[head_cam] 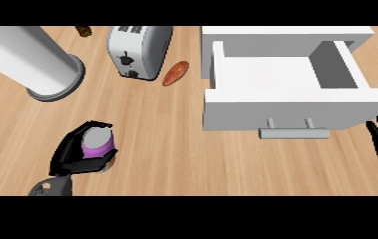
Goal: Pick up the can, place it into the drawer and close the drawer
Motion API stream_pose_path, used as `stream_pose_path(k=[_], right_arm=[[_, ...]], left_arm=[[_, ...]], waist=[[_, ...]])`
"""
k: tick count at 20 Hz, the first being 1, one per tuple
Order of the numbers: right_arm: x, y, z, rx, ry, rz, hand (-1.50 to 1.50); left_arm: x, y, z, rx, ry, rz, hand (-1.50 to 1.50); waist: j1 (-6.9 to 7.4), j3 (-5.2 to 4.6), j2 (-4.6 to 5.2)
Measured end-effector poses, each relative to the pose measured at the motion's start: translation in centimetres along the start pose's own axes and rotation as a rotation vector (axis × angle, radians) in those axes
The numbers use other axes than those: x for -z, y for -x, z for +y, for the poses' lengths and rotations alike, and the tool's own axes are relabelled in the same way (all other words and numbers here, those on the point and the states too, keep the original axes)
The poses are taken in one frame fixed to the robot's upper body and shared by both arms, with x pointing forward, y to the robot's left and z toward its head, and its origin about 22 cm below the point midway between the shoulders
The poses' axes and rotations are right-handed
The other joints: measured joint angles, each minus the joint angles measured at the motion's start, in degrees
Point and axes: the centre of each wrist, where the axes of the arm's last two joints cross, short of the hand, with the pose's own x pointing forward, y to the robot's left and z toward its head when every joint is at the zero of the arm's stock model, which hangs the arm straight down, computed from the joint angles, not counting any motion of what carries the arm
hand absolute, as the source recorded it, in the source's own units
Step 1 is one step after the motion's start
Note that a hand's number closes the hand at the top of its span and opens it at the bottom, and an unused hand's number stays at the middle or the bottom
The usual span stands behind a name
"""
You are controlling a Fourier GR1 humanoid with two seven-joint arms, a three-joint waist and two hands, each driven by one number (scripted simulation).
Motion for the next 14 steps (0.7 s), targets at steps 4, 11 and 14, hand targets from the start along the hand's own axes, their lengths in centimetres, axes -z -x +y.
stream_pose_path(k=[4, 11, 14], right_arm=[[-0.3, -0.1, 0.5, 0.0, 0.002, 0.001, -1.5], [-0.5, -0.1, 0.3, 0.002, 0.014, -0.009, -1.5], [-0.6, 0.1, 0.3, 0.01, 0.01, -0.011, -1.5]], left_arm=[[0.6, -0.4, -0.9, -0.03, 0.011, -0.004, 1.5], [3.1, -1.9, -2.2, -0.042, -0.208, -0.032, 1.5], [4.6, -3.4, -3.4, -0.052, -0.24, -0.058, 1.5]], waist=[[0.02, 0.0, 0.0], [0.02, 0.0, -0.01], [0.03, 0.0, -0.03]])
